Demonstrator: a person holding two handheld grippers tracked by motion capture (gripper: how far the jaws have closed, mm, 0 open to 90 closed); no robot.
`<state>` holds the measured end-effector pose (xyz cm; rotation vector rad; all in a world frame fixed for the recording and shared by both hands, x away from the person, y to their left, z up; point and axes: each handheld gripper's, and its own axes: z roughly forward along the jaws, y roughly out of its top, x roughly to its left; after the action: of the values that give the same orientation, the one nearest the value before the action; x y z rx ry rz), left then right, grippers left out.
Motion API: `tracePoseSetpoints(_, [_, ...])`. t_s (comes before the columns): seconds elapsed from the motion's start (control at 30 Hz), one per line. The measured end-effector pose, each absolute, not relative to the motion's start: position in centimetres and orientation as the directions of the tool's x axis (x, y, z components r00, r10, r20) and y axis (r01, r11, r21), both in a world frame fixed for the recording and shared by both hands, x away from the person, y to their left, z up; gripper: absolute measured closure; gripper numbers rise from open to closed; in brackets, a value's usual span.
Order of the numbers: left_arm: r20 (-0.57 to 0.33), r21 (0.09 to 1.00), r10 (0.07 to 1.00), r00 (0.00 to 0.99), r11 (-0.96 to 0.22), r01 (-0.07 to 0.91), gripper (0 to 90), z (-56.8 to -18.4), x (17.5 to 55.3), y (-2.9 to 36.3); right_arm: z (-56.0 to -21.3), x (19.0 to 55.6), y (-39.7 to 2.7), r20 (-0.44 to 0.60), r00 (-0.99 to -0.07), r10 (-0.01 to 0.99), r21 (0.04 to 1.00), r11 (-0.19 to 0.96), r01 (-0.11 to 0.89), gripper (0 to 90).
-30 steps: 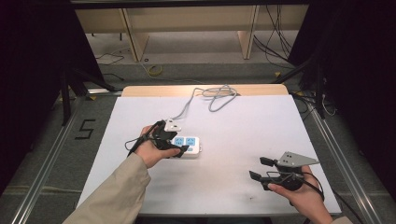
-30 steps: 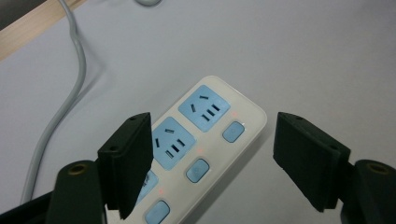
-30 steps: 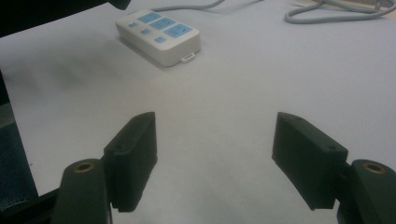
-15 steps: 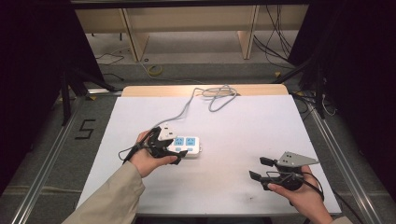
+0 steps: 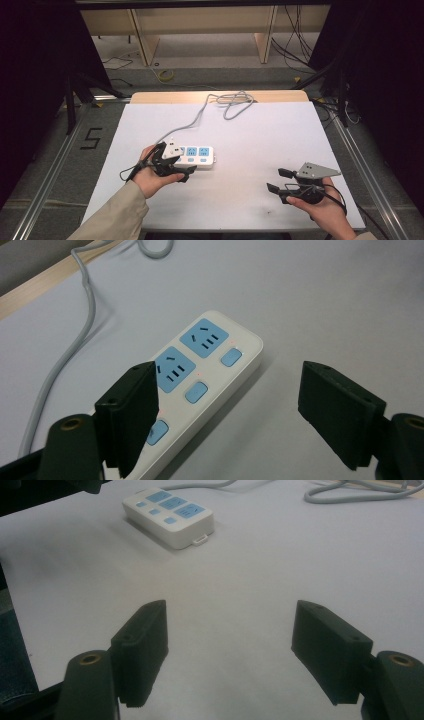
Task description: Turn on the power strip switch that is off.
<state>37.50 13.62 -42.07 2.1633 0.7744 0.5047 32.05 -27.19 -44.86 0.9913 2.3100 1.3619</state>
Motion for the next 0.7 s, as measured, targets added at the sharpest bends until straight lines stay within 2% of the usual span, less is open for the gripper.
tracePoseSetpoints(0.7, [0.13,0.796,0.691,0.711,-0.5,0.34,23.0,-43.6,34.6,17.1,-44.8,32.0,-27.1,0.093,-0.731,0.676,0.853,0.325,0.408,31.0])
